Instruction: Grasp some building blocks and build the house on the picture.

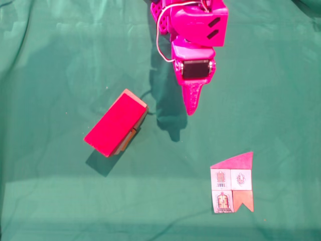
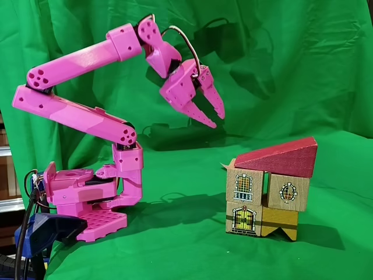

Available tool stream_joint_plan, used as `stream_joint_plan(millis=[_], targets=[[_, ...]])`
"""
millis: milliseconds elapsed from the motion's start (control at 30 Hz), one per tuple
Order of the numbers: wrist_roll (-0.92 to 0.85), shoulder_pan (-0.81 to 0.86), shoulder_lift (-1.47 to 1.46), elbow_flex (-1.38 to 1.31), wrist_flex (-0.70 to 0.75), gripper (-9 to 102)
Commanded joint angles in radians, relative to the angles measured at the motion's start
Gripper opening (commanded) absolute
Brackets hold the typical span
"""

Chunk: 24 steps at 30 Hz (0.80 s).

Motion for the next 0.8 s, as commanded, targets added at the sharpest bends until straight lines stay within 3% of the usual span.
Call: stream_joint_plan(millis=[0,767], targets=[[0.006,-0.008,0.041,0.032,-0.021,6],[0.008,-0.008,0.285,0.255,-0.025,6]])
